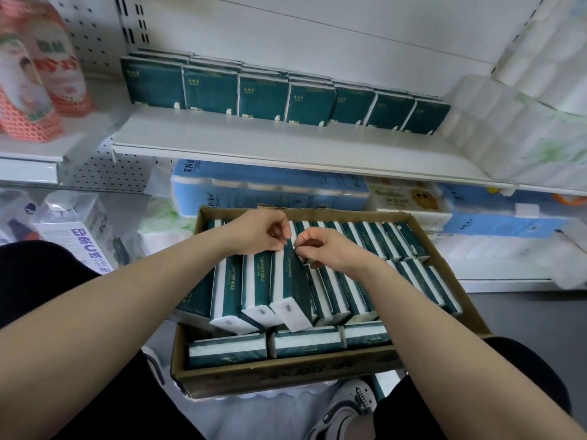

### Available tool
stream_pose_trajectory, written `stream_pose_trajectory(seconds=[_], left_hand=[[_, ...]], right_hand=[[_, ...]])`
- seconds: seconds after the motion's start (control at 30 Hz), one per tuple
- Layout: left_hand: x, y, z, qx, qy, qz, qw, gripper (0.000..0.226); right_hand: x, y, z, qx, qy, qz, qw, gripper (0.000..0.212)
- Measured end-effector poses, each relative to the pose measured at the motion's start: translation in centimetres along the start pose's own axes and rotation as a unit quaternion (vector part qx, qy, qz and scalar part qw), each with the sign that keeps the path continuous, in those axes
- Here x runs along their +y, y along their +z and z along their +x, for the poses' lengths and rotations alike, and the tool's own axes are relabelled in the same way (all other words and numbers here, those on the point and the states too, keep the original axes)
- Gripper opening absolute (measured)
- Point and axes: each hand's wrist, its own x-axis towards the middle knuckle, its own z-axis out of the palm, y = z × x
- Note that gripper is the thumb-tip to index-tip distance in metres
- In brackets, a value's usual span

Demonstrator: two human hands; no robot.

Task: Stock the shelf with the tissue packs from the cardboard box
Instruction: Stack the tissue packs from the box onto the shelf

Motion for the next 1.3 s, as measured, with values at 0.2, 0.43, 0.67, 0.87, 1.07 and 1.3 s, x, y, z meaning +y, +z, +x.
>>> stream_pose_trajectory(seconds=[0.2,0.43,0.67,0.87,1.07,1.3], left_hand=[[0.2,0.1,1.0,0.059,0.028,0.018,0.998,0.022],[0.2,0.0,2.3,0.125,0.027,-0.069,0.989,0.02],[0.9,-0.2,3.4,0.119,-0.082,-0.234,0.961,0.026],[3.1,-1.8,4.8,0.078,-0.085,-0.313,0.943,0.057],[6.4,-4.5,8.4,0.174,-0.046,-0.303,0.936,0.054],[7.7,-6.7,14.0,0.263,-0.052,-0.206,0.941,0.051]], right_hand=[[0.4,-1.1,0.4,-0.069,0.065,0.05,0.994,0.023],[-0.4,-3.4,1.0,-0.101,0.066,0.13,0.984,0.017],[-1.8,-5.5,2.5,0.038,0.046,0.225,0.973,0.027],[-4.1,-7.7,3.7,0.174,-0.025,0.252,0.952,0.027],[-5.8,-11.7,4.5,0.27,-0.095,0.191,0.939,0.029],[-5.8,-15.8,6.0,0.316,-0.11,0.148,0.931,0.029]])
